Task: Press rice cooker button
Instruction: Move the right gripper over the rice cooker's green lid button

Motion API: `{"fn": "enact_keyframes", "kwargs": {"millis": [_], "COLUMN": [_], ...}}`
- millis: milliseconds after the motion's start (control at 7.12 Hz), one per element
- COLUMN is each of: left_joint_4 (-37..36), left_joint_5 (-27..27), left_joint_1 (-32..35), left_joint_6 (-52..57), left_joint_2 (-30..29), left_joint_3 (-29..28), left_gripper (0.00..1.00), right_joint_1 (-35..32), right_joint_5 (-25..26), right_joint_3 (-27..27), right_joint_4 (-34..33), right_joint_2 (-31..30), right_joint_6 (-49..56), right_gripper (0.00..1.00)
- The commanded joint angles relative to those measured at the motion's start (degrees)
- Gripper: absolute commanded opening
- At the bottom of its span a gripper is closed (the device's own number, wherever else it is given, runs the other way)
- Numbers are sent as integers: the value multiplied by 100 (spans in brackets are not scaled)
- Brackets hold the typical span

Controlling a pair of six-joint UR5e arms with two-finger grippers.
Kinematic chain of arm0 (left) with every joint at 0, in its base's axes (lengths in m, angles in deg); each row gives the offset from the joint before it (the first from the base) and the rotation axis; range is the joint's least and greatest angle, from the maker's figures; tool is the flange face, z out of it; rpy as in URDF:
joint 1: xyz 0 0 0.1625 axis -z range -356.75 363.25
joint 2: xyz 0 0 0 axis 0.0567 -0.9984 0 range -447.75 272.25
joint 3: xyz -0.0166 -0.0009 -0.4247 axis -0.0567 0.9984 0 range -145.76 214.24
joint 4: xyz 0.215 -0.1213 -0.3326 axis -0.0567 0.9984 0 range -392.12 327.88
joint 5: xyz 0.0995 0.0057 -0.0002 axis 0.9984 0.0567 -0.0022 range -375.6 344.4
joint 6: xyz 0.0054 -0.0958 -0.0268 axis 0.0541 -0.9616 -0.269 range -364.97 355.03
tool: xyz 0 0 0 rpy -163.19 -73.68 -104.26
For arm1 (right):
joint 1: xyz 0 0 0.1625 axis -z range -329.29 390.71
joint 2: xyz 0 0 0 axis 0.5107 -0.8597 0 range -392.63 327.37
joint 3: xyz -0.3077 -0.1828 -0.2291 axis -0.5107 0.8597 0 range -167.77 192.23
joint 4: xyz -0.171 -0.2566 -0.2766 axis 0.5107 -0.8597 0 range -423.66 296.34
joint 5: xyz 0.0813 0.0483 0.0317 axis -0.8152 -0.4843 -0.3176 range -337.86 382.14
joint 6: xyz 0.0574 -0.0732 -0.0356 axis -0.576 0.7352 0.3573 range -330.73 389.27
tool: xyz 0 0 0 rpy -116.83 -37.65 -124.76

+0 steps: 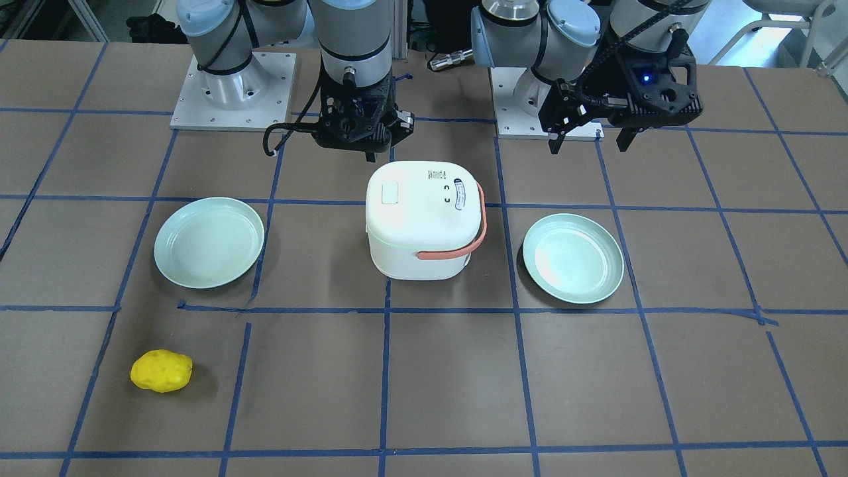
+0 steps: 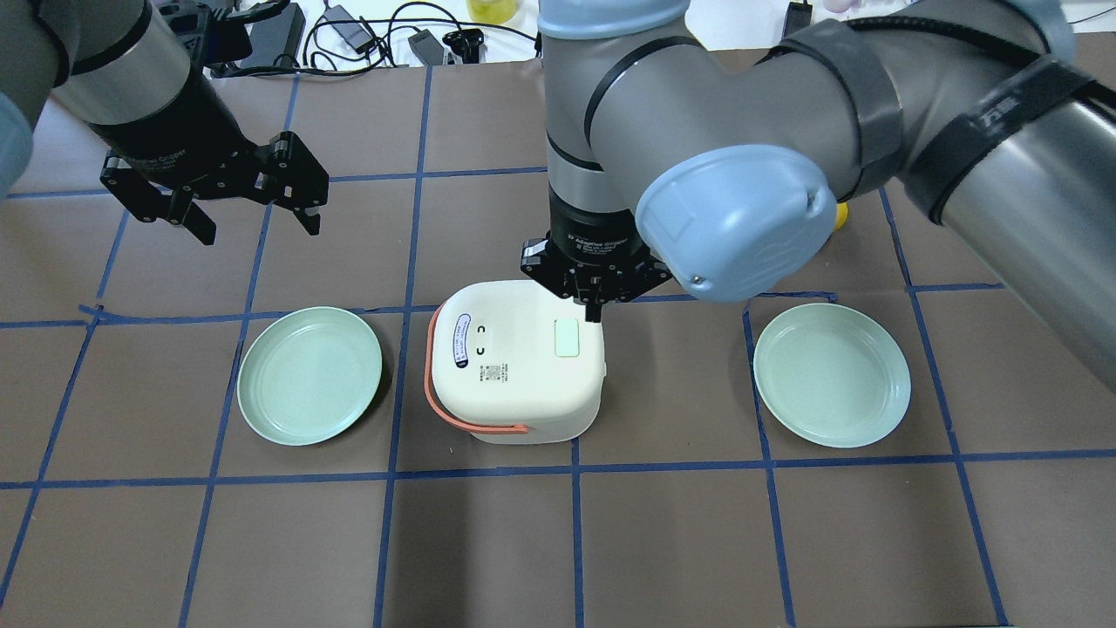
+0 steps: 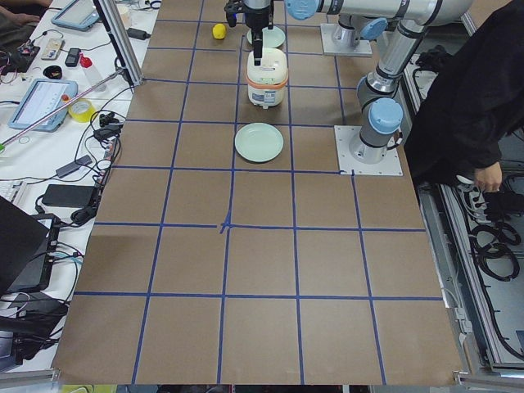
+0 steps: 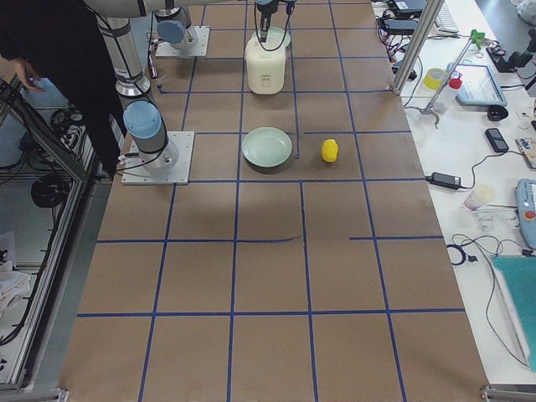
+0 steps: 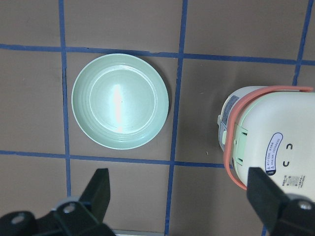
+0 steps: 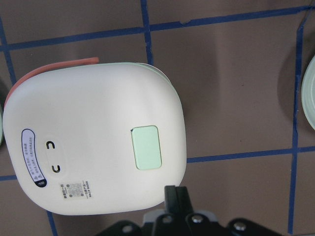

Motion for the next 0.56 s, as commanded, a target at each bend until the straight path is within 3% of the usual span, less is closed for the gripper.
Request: {"fn": "enact_keyframes", "kwargs": {"millis": [0, 421], "left_joint_4": [0, 0], "left_joint_5": [0, 0], "left_joint_1": [0, 0], "left_joint_6": [-4, -4], "left_joint_2": [0, 0], "left_joint_3": [0, 0], "left_gripper": [100, 100], "right_joint_1": [-74, -109], "right_joint_5": [5, 14], "right_joint_3": [-176, -509], "right_joint_4": [-368, -807], "right_joint_2": [138, 209], "right_joint_6": [-92, -65], "right_gripper": [0, 0]}}
